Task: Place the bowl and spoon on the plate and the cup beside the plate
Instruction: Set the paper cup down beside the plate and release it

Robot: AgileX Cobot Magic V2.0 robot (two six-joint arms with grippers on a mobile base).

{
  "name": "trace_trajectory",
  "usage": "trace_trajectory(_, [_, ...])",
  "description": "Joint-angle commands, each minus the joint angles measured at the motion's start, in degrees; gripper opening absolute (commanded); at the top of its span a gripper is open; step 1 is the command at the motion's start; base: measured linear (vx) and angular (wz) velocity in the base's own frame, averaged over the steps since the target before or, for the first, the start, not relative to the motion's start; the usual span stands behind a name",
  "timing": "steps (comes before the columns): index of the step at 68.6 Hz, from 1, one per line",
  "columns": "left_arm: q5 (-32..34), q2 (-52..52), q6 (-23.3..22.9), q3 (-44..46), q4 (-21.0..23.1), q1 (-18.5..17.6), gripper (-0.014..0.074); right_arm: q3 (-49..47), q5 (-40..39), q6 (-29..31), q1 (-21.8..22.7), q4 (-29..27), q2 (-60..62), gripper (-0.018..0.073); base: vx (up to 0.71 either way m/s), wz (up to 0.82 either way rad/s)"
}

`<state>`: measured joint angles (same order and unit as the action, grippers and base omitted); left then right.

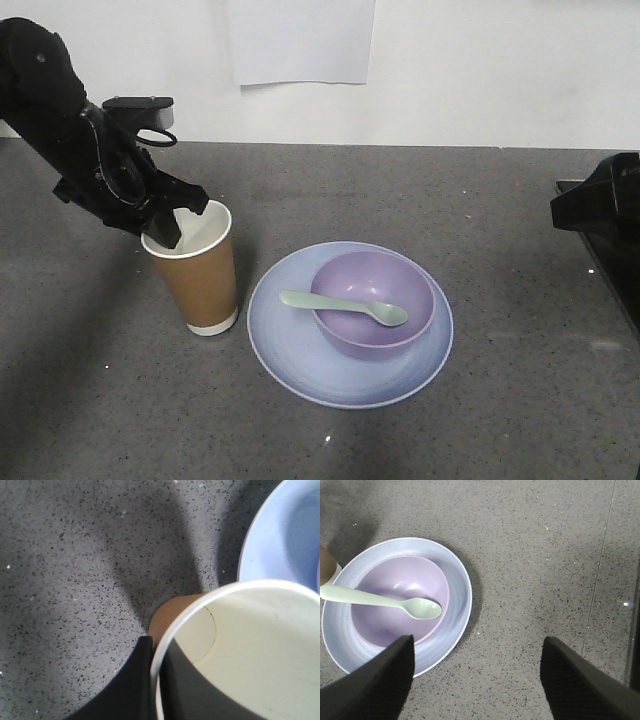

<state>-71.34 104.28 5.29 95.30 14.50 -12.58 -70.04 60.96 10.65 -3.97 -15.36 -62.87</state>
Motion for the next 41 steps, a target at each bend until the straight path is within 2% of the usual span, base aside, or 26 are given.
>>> trace_trajectory(1, [1.45,-2.62,-0.17,1.33,1.37,-0.27,0.0020,-1.25,-3.41,0.47,0.36,-0.74,1.05,0.0505,0.00,0.00])
trace_trajectory(15, [1.45,-2.62,-0.17,1.33,1.46,-0.27,0.0139,-1.25,-3.46,0.47,0.36,-0.74,1.05,0.0505,0.00,0.00])
trace_trajectory(41, [2.35,-3.61,-0.17,1.39,1.36,-0.22,0.0491,-1.25,-3.41,0.47,0.36,-0.74,1.05,0.0505,0.00,0.00])
